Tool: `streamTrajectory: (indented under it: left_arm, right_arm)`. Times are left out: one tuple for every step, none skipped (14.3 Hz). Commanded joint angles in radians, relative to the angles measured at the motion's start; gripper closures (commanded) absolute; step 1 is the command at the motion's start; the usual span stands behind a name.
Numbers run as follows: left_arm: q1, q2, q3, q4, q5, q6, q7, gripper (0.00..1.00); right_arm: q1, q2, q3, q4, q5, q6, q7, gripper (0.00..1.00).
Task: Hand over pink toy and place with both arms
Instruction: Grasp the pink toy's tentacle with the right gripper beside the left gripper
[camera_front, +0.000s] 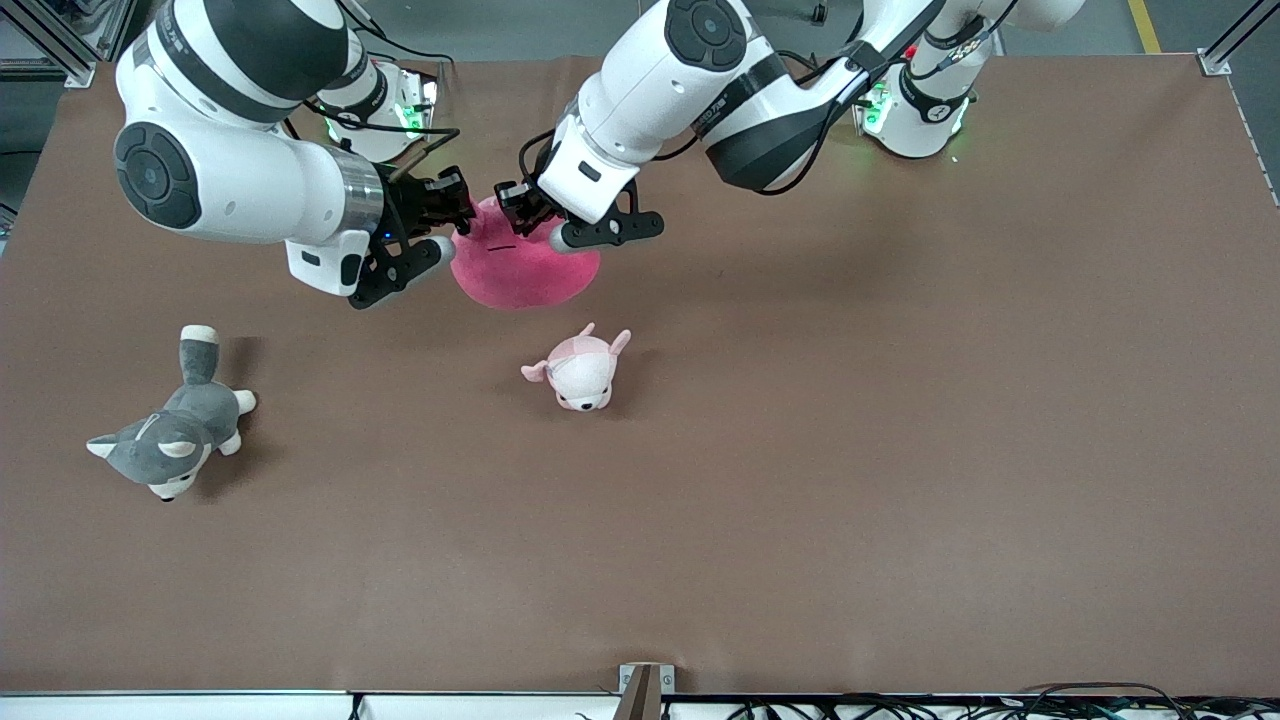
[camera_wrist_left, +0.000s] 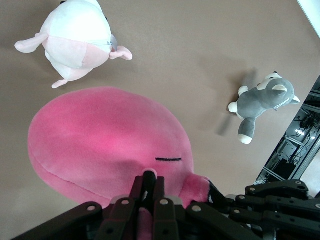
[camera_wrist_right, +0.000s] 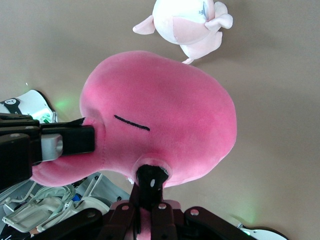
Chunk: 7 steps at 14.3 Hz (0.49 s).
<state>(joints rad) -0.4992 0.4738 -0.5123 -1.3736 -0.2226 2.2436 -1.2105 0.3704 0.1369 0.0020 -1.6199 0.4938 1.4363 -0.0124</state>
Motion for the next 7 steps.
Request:
streamTrajectory:
  left_arm:
    - [0.001,0.003,0.005,0.021,0.012,0.007,0.0,0.0]
    - [0.001,-0.003,0.006,0.021,0.014,0.007,0.0,0.0]
    - [0.005,-0.006,0.008,0.021,0.014,0.007,0.0,0.0]
    - [0.016,-0.009,0.008,0.021,0.017,0.007,0.0,0.0]
    - [0.031,-0.018,0.008,0.021,0.028,0.005,0.0,0.0]
    - [0.059,-0.042,0.008,0.018,0.047,0.005,0.002,0.0]
    - [0.086,-0.061,0.006,0.013,0.074,-0.012,0.006,0.0]
  right_arm:
    - [0.008,-0.025,-0.007,-0.011,-0.007,-0.007,0.014,1.0]
    - [0.01,-0.023,-0.007,-0.009,-0.009,-0.007,0.014,1.0]
    - [0.01,-0.023,-0.007,-0.009,-0.009,-0.007,0.014,1.0]
    - [0.01,-0.023,-0.007,-0.009,-0.009,-0.008,0.014,1.0]
    - [0.008,-0.023,-0.007,-0.009,-0.009,-0.008,0.012,1.0]
    - [0.004,-0.023,-0.01,-0.008,-0.009,-0.013,0.011,1.0]
    - [-0.005,-0.025,-0.014,0.0,-0.014,-0.014,0.003,1.0]
